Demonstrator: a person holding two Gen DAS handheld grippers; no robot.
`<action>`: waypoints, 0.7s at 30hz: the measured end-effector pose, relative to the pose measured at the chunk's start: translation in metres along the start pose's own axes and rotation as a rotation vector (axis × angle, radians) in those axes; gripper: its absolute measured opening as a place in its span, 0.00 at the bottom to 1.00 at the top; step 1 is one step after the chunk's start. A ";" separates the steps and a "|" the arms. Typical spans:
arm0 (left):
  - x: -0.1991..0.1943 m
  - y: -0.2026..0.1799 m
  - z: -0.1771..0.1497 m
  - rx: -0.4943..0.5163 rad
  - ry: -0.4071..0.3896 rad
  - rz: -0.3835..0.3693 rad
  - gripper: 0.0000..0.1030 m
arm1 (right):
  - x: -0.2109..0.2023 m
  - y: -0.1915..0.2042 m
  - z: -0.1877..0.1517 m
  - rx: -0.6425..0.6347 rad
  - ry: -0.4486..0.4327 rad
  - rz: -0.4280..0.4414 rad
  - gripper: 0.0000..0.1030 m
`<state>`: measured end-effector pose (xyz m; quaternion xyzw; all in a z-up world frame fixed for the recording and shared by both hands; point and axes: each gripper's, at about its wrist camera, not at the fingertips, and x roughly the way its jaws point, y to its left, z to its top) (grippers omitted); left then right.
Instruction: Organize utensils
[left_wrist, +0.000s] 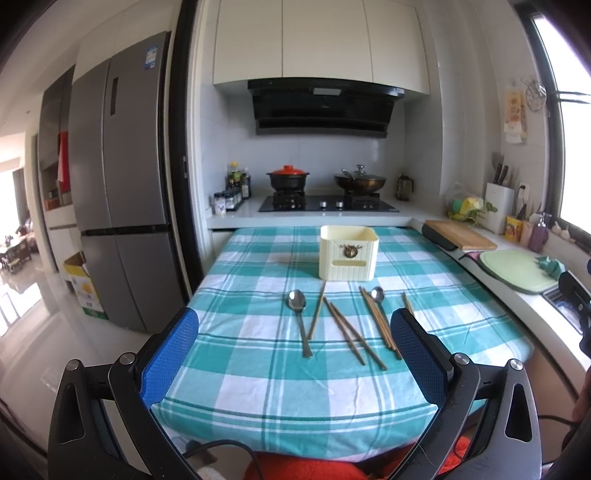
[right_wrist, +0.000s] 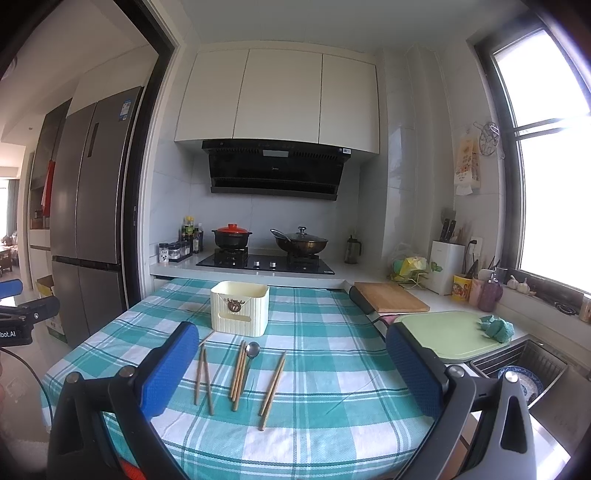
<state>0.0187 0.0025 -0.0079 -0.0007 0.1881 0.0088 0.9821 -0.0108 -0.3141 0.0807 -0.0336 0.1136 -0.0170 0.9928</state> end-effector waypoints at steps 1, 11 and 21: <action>0.000 0.000 0.000 0.000 0.000 -0.001 1.00 | 0.000 0.000 0.000 -0.001 0.001 0.000 1.00; 0.000 0.000 0.000 0.000 0.000 -0.001 1.00 | -0.003 -0.001 0.000 0.005 -0.008 -0.004 1.00; 0.001 0.000 0.000 0.000 0.001 -0.001 1.00 | -0.003 -0.001 -0.001 0.005 -0.008 -0.005 1.00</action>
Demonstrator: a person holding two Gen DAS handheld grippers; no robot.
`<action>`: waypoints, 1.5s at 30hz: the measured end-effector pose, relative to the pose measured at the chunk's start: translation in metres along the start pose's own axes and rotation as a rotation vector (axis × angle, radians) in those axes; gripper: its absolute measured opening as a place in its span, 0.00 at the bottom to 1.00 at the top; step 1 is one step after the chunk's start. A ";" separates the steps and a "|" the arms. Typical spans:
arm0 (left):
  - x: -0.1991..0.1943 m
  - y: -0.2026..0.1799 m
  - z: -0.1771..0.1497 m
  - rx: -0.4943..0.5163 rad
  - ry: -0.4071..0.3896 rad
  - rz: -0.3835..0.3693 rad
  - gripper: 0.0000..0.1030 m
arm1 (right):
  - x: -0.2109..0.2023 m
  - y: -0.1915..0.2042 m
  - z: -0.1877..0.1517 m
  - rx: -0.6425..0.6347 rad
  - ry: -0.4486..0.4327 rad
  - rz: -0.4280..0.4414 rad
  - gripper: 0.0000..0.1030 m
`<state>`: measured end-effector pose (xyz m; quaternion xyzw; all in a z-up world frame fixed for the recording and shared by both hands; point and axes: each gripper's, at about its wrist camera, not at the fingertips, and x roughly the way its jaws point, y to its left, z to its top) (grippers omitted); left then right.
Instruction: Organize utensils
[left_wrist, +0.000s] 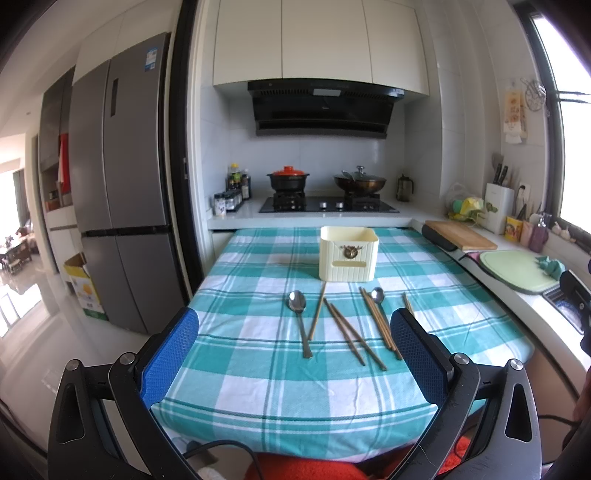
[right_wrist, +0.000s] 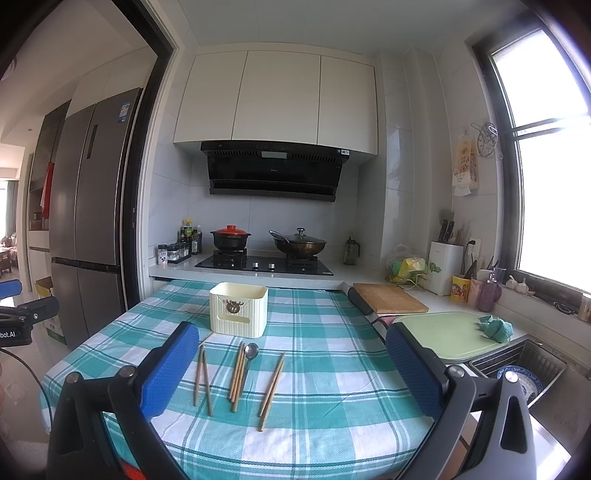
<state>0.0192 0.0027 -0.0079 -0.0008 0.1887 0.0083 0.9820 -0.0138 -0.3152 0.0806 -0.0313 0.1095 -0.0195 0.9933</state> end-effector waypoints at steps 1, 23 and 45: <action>0.000 0.000 0.000 0.000 0.000 0.000 1.00 | 0.000 0.000 0.000 0.000 -0.001 0.000 1.00; 0.006 0.003 0.000 0.011 -0.002 0.038 1.00 | 0.006 -0.003 -0.002 0.000 0.012 -0.015 1.00; 0.115 0.024 -0.025 0.036 0.260 0.050 1.00 | 0.285 -0.021 -0.138 0.082 0.782 0.156 0.78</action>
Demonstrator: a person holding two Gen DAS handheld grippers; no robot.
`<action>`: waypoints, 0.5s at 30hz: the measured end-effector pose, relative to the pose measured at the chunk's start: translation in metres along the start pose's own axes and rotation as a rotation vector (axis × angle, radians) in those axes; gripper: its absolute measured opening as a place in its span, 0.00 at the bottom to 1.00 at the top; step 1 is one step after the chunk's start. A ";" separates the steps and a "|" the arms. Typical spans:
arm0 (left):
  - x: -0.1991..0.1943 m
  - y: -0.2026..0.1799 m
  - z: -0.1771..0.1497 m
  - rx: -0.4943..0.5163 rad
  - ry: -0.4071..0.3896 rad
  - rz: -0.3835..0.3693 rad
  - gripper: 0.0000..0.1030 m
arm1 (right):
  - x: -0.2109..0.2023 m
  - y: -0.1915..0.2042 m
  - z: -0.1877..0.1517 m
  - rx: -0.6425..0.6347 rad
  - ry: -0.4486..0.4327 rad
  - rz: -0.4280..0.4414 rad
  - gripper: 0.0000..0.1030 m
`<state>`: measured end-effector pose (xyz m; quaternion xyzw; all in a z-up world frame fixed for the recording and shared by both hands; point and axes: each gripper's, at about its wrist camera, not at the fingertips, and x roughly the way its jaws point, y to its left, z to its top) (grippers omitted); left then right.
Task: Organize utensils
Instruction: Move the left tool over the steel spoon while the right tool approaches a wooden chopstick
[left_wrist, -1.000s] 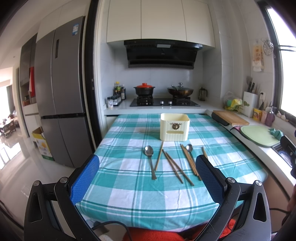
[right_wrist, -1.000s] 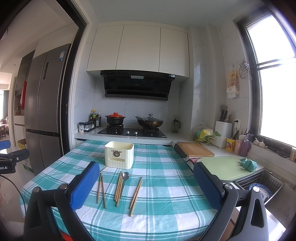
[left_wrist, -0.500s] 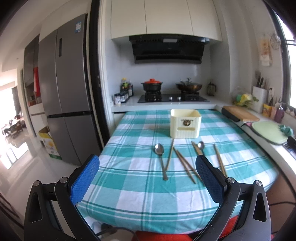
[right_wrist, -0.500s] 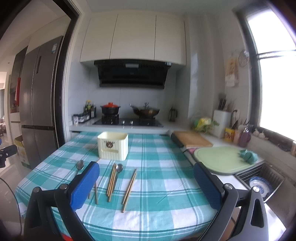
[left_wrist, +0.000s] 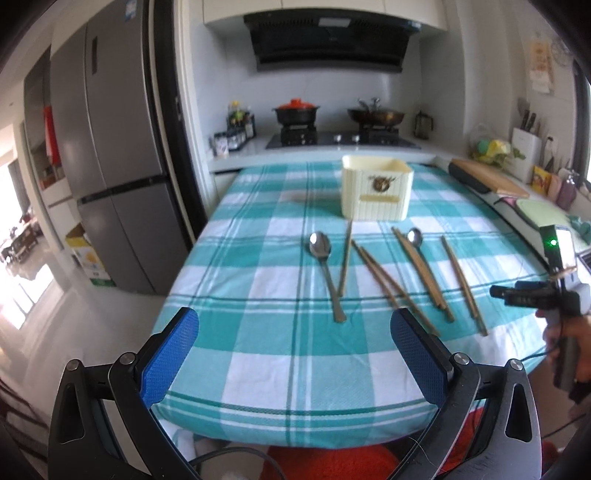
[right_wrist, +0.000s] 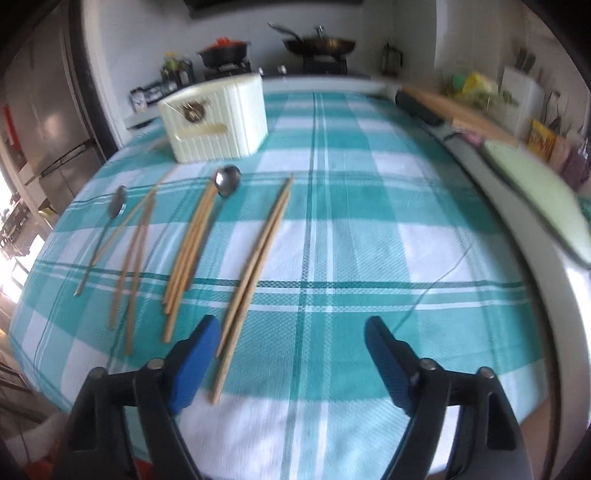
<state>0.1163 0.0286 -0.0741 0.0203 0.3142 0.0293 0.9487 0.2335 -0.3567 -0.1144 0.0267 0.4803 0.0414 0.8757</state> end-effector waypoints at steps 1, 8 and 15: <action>0.007 0.003 0.000 -0.009 0.017 0.005 1.00 | 0.012 -0.003 0.003 0.026 0.028 0.007 0.77; 0.048 0.011 -0.002 -0.044 0.097 0.020 1.00 | 0.047 0.003 0.012 0.047 0.117 0.032 0.74; 0.071 0.010 -0.007 -0.032 0.140 0.032 1.00 | 0.054 0.019 0.014 -0.074 0.150 -0.087 0.72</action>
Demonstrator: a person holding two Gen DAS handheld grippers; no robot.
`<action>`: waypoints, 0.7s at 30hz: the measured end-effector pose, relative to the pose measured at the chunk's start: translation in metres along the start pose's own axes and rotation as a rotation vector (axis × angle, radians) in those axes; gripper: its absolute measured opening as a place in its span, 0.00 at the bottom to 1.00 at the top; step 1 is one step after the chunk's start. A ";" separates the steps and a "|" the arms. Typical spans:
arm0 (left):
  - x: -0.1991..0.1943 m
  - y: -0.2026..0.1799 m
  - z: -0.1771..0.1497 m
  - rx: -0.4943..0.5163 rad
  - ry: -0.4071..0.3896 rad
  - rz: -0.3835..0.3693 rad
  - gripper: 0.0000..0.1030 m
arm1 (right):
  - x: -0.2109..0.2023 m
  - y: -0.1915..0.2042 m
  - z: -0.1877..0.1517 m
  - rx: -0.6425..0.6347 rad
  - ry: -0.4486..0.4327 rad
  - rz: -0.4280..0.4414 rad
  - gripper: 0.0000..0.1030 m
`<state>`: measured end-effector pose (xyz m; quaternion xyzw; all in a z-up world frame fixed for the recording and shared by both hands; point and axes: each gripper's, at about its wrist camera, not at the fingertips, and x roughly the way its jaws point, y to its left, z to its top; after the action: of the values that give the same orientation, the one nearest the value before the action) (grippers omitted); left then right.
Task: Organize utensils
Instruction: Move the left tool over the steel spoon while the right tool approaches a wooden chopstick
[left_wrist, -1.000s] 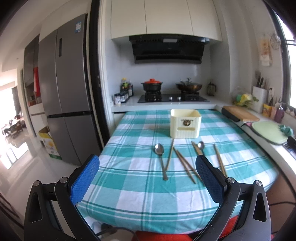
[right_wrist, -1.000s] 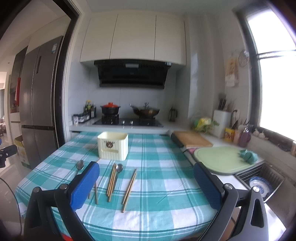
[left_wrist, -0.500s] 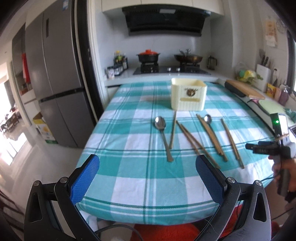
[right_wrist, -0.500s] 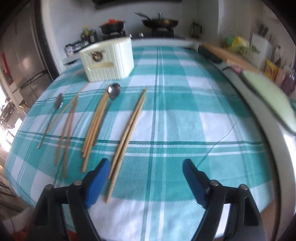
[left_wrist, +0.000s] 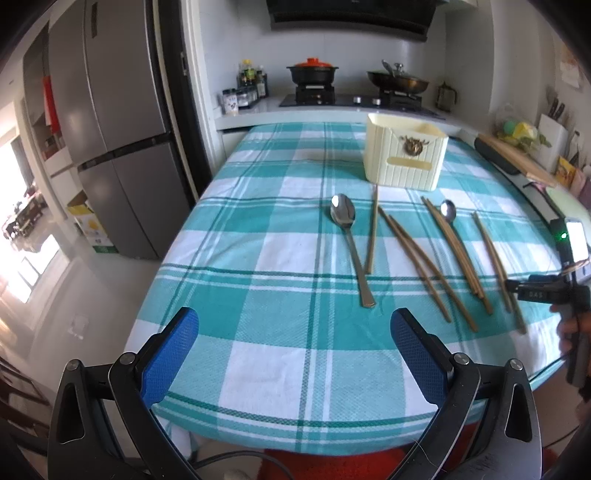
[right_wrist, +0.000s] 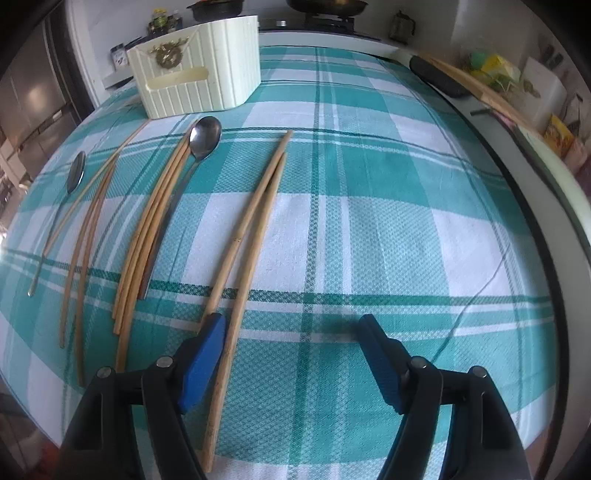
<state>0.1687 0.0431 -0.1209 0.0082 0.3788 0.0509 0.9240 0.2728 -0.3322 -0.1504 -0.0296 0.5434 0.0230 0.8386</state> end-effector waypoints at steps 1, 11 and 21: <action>0.006 0.000 0.001 0.002 0.007 0.003 1.00 | 0.001 0.001 0.002 -0.008 0.001 -0.006 0.72; 0.094 0.001 0.047 -0.079 0.151 -0.107 1.00 | 0.013 0.000 0.028 -0.058 -0.041 0.015 0.65; 0.194 -0.045 0.086 -0.038 0.241 -0.020 1.00 | 0.009 0.003 0.028 -0.120 -0.075 -0.003 0.39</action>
<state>0.3700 0.0200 -0.1978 -0.0190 0.4861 0.0496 0.8723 0.3022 -0.3266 -0.1474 -0.0800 0.5093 0.0554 0.8551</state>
